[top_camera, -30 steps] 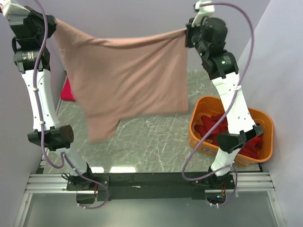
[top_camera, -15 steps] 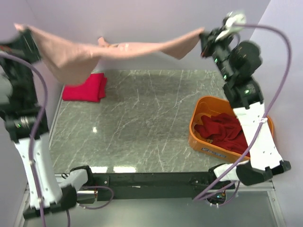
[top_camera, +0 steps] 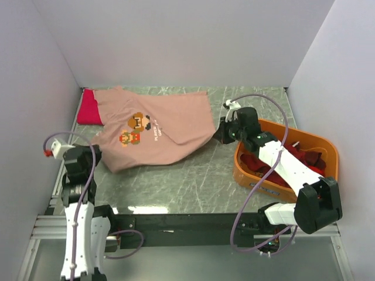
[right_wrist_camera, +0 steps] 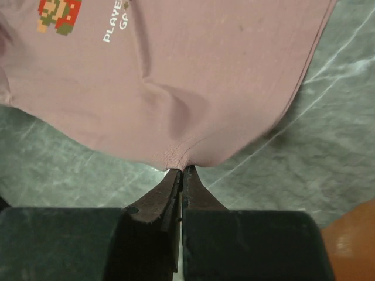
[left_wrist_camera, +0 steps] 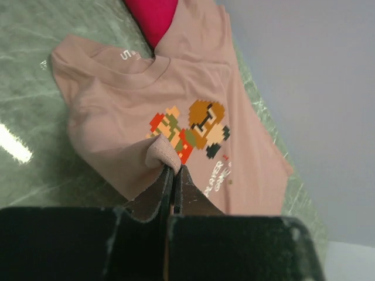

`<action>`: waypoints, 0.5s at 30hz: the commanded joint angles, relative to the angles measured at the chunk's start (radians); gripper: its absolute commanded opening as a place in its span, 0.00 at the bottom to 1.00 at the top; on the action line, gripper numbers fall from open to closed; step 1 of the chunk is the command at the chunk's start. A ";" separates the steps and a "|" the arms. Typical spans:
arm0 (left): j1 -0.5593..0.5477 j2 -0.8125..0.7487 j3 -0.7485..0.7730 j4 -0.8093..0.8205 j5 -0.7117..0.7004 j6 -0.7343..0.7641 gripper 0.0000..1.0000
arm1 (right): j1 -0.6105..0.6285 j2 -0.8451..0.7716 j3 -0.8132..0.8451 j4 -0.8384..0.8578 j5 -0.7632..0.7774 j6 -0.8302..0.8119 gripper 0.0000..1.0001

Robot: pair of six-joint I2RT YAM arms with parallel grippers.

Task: Fold and stack the t-shirts
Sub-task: Flatten the tshirt out

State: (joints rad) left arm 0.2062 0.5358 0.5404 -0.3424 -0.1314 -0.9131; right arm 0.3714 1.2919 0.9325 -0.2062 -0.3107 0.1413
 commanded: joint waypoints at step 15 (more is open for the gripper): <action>0.006 0.021 0.787 -0.290 -0.289 0.057 0.01 | 0.035 -0.290 0.328 -0.068 0.140 0.087 0.00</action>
State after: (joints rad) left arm 0.2062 0.5423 1.1542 -0.6434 -0.3439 -0.9321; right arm 0.4034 1.1198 1.1458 -0.2901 -0.2260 0.2077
